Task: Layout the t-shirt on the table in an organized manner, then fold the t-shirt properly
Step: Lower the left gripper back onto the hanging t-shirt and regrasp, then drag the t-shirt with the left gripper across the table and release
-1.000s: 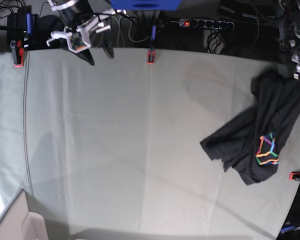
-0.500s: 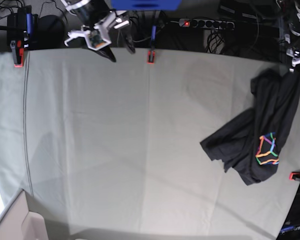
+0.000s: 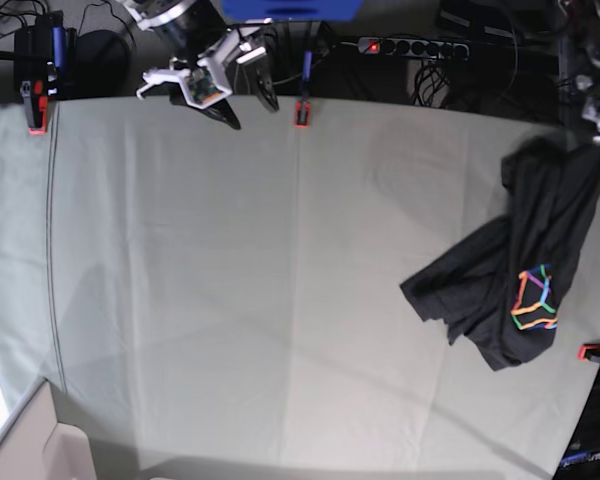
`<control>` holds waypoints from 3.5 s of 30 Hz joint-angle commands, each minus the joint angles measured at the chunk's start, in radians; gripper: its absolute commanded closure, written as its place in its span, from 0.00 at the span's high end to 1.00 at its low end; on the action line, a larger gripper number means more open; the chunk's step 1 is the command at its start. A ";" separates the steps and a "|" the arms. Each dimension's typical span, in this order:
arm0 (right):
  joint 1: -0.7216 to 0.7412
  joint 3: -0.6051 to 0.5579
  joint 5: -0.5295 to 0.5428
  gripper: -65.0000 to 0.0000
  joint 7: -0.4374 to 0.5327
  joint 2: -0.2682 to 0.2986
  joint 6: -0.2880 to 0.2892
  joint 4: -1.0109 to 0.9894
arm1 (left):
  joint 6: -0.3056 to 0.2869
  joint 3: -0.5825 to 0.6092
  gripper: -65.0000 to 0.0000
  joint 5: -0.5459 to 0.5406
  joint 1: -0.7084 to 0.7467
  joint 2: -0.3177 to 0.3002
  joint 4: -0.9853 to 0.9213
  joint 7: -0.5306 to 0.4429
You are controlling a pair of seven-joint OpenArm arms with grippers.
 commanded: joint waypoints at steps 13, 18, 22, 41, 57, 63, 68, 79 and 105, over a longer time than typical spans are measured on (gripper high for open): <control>-0.007 0.002 -0.002 0.46 0.027 0.004 0.002 0.017 | 0.010 0.235 0.37 0.028 -0.082 0.040 0.234 -0.017; -0.007 0.003 -0.004 0.46 0.026 0.004 0.002 0.017 | 0.010 0.377 0.37 0.333 -0.209 0.073 0.085 -0.024; -0.012 0.003 -0.004 0.46 0.026 0.004 0.002 0.017 | 0.010 0.385 0.37 0.562 -0.309 0.133 -0.024 -0.024; -0.010 -0.001 -0.004 0.46 0.026 0.036 0.002 0.017 | 0.150 0.394 0.37 0.778 -0.464 0.118 -0.276 -0.026; -0.009 -0.001 -0.004 0.46 0.026 0.036 0.002 -0.007 | 0.150 0.394 0.00 0.773 -0.476 0.079 -0.345 -0.018; -0.009 0.002 -0.004 0.46 0.026 0.036 0.002 -0.009 | 0.150 0.394 0.00 0.772 -0.449 0.119 -0.210 -0.018; -0.009 0.002 -0.004 0.46 0.026 0.036 0.002 -0.009 | 0.148 0.505 0.00 0.772 -0.378 0.165 0.060 -0.018; -0.009 0.005 -0.004 0.46 0.026 0.037 0.002 -0.009 | 0.151 0.862 0.00 0.772 -0.311 0.162 0.343 -0.018; -0.029 0.060 -0.004 0.46 0.026 0.037 0.000 -0.018 | 0.022 1.333 0.75 0.955 -0.364 0.148 0.215 0.112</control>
